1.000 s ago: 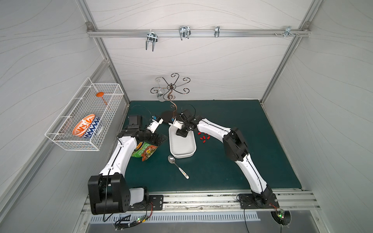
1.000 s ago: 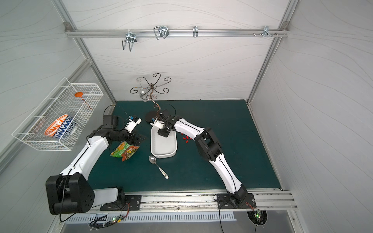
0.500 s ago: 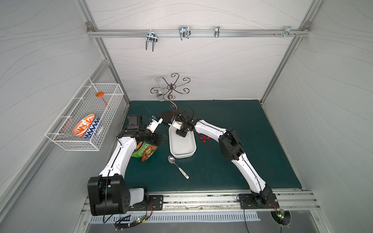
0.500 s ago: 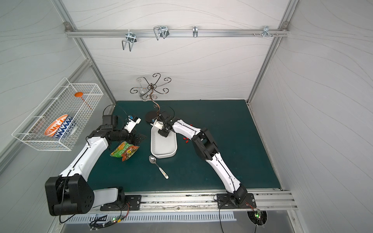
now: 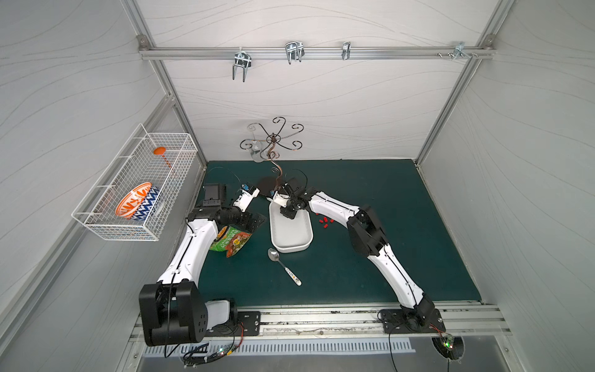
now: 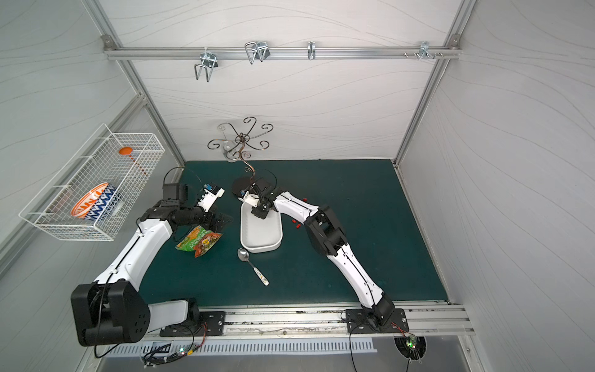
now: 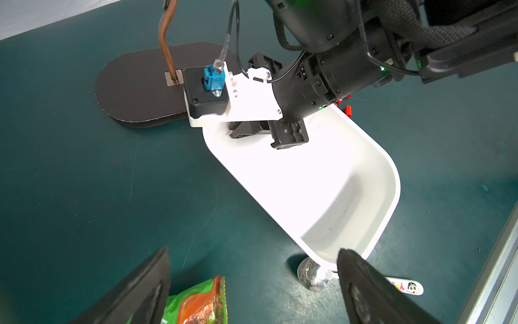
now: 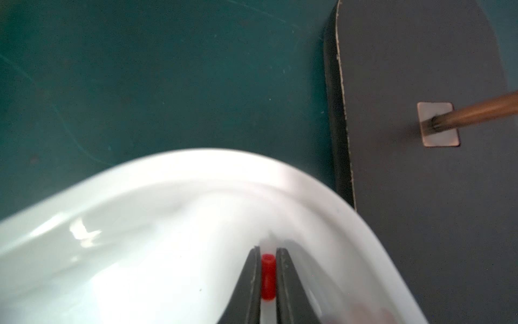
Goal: Take the screw protection sleeves out of the storage box
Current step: Pick up the screw protection sleeve from the storage box, then place the screw protection sleeve at the center of the board.
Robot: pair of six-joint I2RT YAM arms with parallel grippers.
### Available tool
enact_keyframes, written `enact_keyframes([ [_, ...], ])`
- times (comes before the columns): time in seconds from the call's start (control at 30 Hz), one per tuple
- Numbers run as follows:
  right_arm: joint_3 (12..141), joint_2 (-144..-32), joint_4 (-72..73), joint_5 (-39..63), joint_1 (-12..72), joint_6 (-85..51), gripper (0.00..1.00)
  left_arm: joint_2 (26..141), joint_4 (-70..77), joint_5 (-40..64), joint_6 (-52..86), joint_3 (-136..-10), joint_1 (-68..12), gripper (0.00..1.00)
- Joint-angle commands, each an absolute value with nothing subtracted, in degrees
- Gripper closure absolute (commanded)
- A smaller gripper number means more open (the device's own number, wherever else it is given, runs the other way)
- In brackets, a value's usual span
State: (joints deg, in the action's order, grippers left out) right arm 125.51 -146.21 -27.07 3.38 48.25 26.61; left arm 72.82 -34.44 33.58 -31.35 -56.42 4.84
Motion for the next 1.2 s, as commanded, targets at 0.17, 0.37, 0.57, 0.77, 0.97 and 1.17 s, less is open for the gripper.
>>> enact_keyframes([
  [0.17, 126.78, -140.08, -33.05, 10.04, 46.93, 22.35, 0.97, 72.3, -34.22, 35.22, -31.2, -57.7, 5.1, 0.04],
  [0.37, 125.37, -133.18, -36.17, 19.5, 44.8, 17.74, 0.99, 72.83, -34.64, 36.77, -30.76, -58.48, 5.1, 0.04],
  [0.57, 119.95, -124.52, -37.49, 27.92, 40.92, 15.14, 1.0, 73.65, -34.87, 40.46, -31.19, -58.56, 4.96, 0.04],
  [0.77, 108.84, -113.54, -37.55, 30.67, 34.94, 17.77, 1.0, 75.39, -35.48, 43.65, -33.64, -58.97, 3.13, 0.01],
  [0.97, 96.02, -104.21, -36.35, 29.04, 27.01, 20.42, 1.0, 77.87, -37.71, 42.86, -36.65, -60.79, -1.95, 0.0],
  [1.17, 84.13, -99.52, -33.4, 23.96, 21.9, 21.72, 1.0, 79.11, -34.41, 44.04, -35.04, -59.9, -5.65, 0.0],
])
